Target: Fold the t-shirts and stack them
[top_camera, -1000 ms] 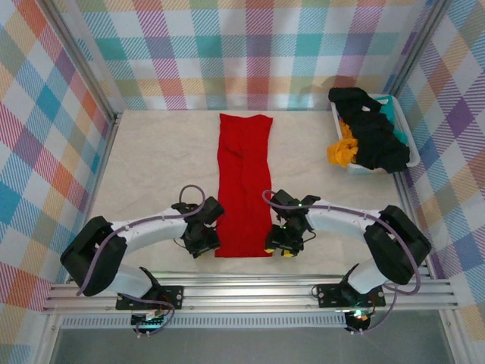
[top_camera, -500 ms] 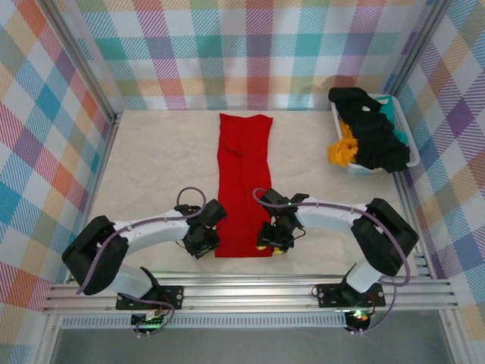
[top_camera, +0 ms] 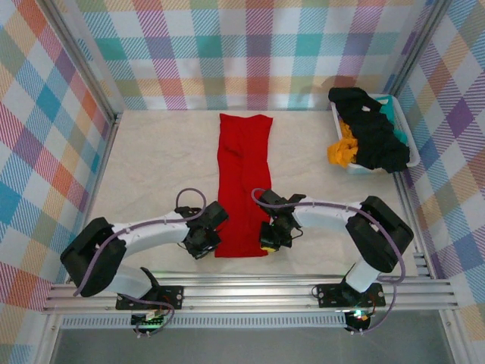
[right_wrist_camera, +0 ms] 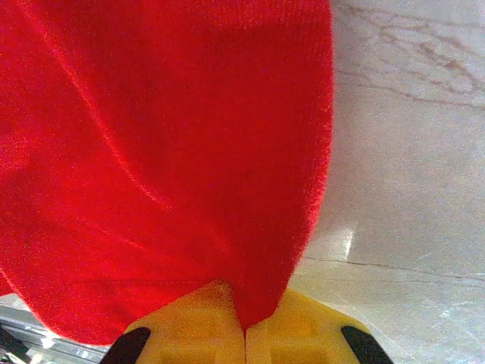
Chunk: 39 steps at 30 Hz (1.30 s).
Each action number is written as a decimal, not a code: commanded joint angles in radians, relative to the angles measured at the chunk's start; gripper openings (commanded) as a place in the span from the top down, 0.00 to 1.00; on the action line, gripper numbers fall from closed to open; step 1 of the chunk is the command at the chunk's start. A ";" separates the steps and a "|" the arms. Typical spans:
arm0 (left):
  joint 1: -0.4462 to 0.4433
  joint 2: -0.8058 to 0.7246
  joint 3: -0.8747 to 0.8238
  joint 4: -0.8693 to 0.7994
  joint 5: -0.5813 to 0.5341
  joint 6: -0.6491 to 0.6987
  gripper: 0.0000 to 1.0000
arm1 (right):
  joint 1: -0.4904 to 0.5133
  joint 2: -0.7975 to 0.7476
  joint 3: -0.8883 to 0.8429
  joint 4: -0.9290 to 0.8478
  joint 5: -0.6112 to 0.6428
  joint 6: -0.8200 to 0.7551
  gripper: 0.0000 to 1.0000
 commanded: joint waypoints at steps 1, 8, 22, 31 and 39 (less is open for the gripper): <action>-0.019 -0.087 0.044 -0.001 -0.076 -0.033 0.66 | 0.002 -0.022 0.002 -0.021 0.047 -0.009 1.00; -0.024 -0.038 0.004 0.061 0.076 -0.070 0.60 | 0.002 -0.029 0.005 -0.029 0.049 -0.002 1.00; -0.048 0.148 0.004 0.191 0.169 -0.056 0.71 | 0.002 -0.029 0.007 -0.033 0.046 0.001 1.00; -0.065 0.038 -0.007 0.237 0.107 -0.075 1.00 | 0.002 -0.111 -0.028 -0.018 -0.001 -0.015 1.00; -0.010 -0.125 0.033 0.225 0.089 -0.040 1.00 | -0.001 -0.201 0.071 -0.099 -0.050 -0.022 1.00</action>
